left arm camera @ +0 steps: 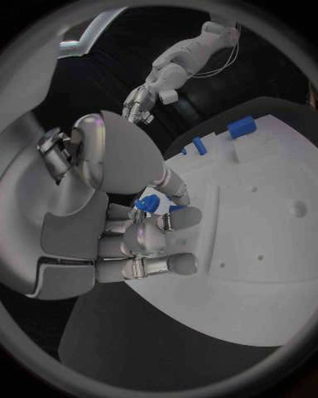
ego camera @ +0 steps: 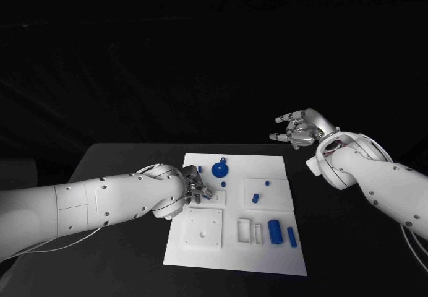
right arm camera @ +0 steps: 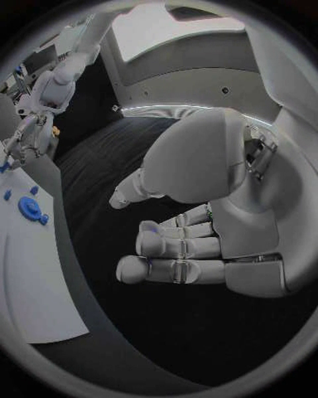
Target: Assemble the parts on the task board
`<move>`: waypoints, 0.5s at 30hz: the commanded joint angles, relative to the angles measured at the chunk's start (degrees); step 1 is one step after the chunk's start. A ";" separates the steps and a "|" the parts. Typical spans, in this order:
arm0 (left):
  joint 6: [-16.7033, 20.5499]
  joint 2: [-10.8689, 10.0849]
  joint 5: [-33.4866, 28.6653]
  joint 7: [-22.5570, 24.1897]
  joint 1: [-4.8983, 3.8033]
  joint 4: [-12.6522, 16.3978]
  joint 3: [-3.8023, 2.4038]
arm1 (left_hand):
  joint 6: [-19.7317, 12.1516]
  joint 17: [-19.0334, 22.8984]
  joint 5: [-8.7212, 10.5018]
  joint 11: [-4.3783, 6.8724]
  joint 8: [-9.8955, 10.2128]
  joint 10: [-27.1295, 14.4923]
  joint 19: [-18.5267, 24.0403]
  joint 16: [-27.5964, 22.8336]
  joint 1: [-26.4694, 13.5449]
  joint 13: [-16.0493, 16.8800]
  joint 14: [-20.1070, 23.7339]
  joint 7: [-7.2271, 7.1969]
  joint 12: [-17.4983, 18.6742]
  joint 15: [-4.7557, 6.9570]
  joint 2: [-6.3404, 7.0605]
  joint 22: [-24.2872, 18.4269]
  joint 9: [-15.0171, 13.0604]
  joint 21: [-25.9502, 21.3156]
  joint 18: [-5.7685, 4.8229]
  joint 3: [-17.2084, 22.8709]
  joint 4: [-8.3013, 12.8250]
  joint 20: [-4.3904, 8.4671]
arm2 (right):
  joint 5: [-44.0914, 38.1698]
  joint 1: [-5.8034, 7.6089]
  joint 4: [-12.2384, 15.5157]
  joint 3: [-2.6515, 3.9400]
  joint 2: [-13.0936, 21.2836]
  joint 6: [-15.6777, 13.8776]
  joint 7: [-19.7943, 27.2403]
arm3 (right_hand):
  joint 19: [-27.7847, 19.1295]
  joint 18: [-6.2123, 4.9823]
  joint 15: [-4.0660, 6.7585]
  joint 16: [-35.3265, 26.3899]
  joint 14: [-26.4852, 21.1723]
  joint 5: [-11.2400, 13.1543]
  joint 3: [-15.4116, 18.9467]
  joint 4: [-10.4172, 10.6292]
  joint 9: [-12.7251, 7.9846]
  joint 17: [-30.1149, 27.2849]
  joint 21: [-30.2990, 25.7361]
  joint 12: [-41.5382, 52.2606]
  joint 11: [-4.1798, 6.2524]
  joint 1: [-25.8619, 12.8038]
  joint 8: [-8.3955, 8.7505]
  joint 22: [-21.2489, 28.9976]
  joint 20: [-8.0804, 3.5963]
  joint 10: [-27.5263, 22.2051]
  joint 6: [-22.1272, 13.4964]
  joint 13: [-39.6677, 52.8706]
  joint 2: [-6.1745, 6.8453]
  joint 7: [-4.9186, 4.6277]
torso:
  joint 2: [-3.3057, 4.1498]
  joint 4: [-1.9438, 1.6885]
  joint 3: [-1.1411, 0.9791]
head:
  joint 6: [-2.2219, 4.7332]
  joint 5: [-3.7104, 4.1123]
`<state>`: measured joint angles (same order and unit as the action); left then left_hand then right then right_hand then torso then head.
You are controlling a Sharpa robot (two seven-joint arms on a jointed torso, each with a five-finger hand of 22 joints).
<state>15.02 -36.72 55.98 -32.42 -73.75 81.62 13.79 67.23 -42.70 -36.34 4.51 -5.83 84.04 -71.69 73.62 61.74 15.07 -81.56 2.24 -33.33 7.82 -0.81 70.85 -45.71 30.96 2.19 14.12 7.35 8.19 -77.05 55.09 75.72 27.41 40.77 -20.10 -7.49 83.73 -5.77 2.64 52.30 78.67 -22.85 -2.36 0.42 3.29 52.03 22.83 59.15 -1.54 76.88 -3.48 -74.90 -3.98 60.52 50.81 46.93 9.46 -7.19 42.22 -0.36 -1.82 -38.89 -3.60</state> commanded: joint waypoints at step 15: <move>-2.71 0.09 1.59 -0.90 0.12 -0.19 0.04 | 4.38 -0.24 -0.21 0.27 -7.12 2.64 -0.77 0.22 0.11 -0.23 -0.38 -4.85 -0.22 0.01 -0.21 1.35 -20.17 -1.49 -0.25 1.75 1.82 -0.15 | 0.22 -0.03 -0.25 0.04 -0.18 1.01 0.00 | 1.09 -1.07 0.24 -0.07 -0.05 0.27 -0.35 -0.24 0.05 0.01 -0.06 0.19 0.28 -0.41 0.16 -2.40 0.06 -0.15 0.01 -0.06 -0.44 -0.08 | 0.03 0.05 0.04 | -0.25 -0.01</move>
<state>13.84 -36.72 56.99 -32.61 -73.78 81.52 13.72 67.12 -42.89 -36.34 4.49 -7.61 84.05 -72.32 73.62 61.56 14.88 -81.50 2.13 -33.33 7.73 -0.49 72.32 -45.71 29.45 2.19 14.05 7.42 7.99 -76.87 55.09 75.47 27.41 40.67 -19.88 -7.62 83.73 -5.75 2.64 52.30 78.67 -22.85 -2.55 0.23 3.29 52.03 22.83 59.15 -1.54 76.67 -3.48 -74.90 -3.98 60.52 50.77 46.93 9.25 -7.16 42.23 -0.36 -1.77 -39.05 -3.60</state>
